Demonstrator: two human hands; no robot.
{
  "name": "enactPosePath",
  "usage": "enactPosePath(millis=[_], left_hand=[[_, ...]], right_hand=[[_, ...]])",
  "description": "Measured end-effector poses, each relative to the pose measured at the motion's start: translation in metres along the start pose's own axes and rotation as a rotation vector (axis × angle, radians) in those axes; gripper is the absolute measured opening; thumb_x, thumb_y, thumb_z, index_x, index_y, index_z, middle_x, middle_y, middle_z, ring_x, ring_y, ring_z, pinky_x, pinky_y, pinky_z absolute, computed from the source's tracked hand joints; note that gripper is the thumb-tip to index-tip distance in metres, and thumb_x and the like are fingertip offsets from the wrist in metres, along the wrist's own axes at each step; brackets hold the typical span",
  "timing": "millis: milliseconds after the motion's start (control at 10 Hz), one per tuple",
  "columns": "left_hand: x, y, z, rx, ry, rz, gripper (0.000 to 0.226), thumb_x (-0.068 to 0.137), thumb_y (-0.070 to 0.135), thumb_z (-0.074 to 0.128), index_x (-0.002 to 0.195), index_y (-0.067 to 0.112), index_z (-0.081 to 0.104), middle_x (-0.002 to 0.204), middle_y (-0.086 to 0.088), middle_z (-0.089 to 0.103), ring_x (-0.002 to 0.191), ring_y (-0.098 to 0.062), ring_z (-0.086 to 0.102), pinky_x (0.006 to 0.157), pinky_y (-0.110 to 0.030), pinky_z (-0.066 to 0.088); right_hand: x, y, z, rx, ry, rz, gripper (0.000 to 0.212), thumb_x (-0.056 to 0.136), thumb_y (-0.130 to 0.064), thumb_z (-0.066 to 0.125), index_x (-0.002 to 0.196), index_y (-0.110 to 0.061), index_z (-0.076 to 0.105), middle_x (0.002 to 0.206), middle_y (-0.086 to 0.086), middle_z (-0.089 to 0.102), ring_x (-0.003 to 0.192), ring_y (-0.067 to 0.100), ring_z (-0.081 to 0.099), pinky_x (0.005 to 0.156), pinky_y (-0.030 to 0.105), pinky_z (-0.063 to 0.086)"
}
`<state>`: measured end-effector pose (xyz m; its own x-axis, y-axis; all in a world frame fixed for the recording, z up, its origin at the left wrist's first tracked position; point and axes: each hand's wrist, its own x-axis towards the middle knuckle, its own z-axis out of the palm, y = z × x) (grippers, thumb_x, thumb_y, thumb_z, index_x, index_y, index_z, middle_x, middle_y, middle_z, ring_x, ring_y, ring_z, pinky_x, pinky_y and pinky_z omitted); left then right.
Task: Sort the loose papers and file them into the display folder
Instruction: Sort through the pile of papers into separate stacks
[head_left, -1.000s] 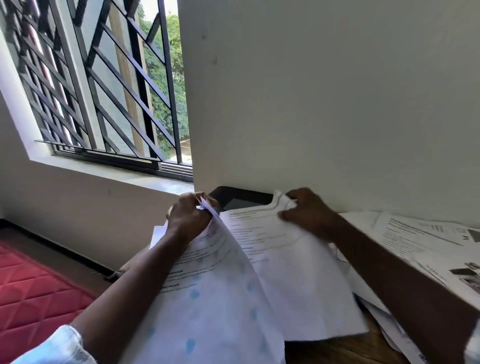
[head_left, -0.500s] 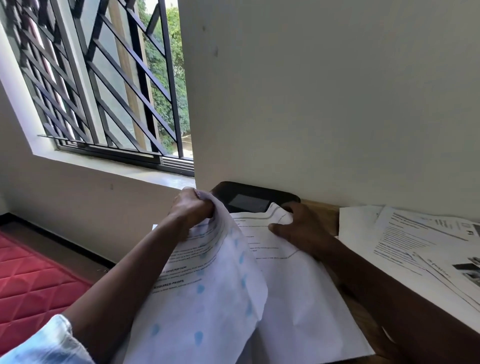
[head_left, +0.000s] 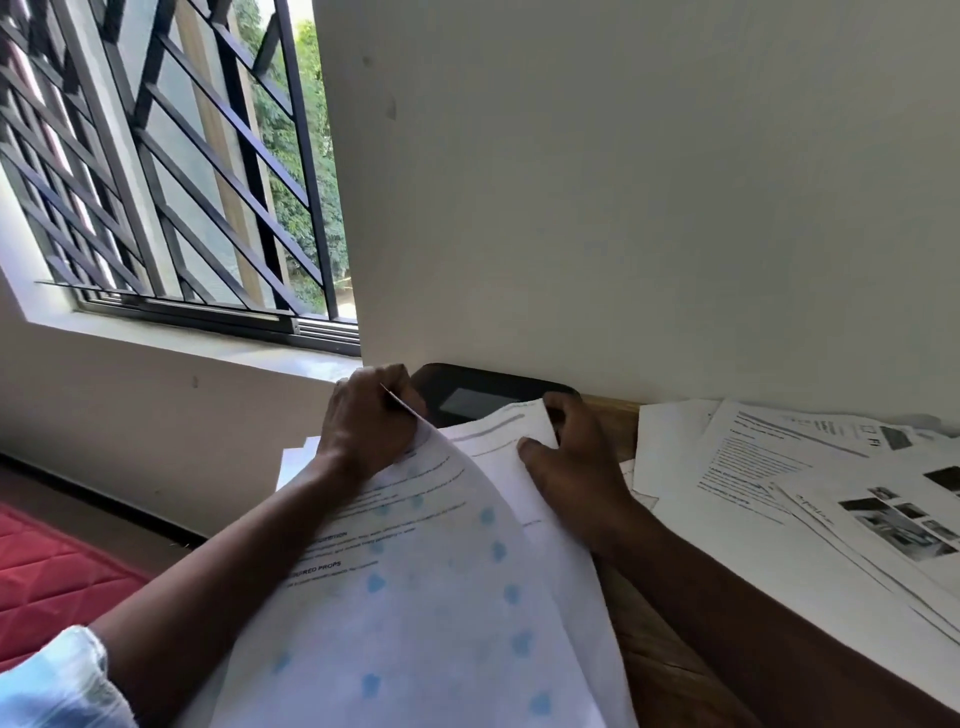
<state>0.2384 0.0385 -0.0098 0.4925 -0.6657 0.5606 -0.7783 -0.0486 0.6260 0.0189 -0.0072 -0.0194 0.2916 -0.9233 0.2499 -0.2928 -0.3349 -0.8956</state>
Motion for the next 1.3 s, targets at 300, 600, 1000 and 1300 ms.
enactPosePath(millis=[300, 600, 1000, 1300], left_hand=[[-0.005, -0.015, 0.017, -0.063, -0.237, 0.216, 0.038, 0.07, -0.009, 0.047, 0.087, 0.017, 0.068, 0.08, 0.001, 0.071, 0.073, -0.013, 0.065, 0.061, -0.036, 0.056], [-0.009, -0.016, 0.015, -0.367, -0.288, 0.052, 0.021, 0.078, -0.029, 0.05, 0.08, -0.015, 0.065, 0.068, -0.024, 0.062, 0.066, -0.018, 0.056, 0.057, -0.03, 0.044], [-0.011, -0.009, 0.012, -0.444, -0.283, 0.044, 0.02, 0.08, -0.032, 0.046, 0.075, -0.019, 0.06, 0.062, 0.0, 0.059, 0.059, -0.008, 0.05, 0.051, -0.02, 0.041], [-0.012, -0.01, 0.013, -0.449, -0.347, 0.108, 0.014, 0.073, -0.015, 0.054, 0.073, -0.007, 0.065, 0.068, -0.001, 0.06, 0.067, -0.01, 0.051, 0.058, -0.027, 0.043]], right_hand=[[-0.049, -0.014, 0.017, 0.227, -0.128, -0.202, 0.044, 0.089, -0.048, 0.061, 0.132, -0.045, 0.054, 0.126, -0.033, 0.061, 0.112, -0.013, 0.058, 0.099, 0.02, 0.049], [-0.044, 0.001, 0.019, 0.287, -0.119, -0.094, 0.069, 0.09, -0.075, 0.028, 0.118, -0.03, 0.072, 0.112, -0.013, 0.075, 0.106, 0.003, 0.068, 0.097, 0.031, 0.051], [-0.031, 0.016, 0.006, -0.659, -0.177, -0.126, 0.097, 0.066, -0.084, 0.014, 0.145, -0.033, 0.037, 0.147, -0.012, 0.038, 0.133, 0.011, 0.035, 0.106, 0.032, 0.033], [-0.033, 0.005, -0.002, -0.687, -0.239, -0.133, 0.079, 0.081, -0.074, 0.03, 0.144, -0.031, 0.051, 0.154, -0.01, 0.039, 0.143, 0.014, 0.029, 0.113, 0.033, 0.028]])
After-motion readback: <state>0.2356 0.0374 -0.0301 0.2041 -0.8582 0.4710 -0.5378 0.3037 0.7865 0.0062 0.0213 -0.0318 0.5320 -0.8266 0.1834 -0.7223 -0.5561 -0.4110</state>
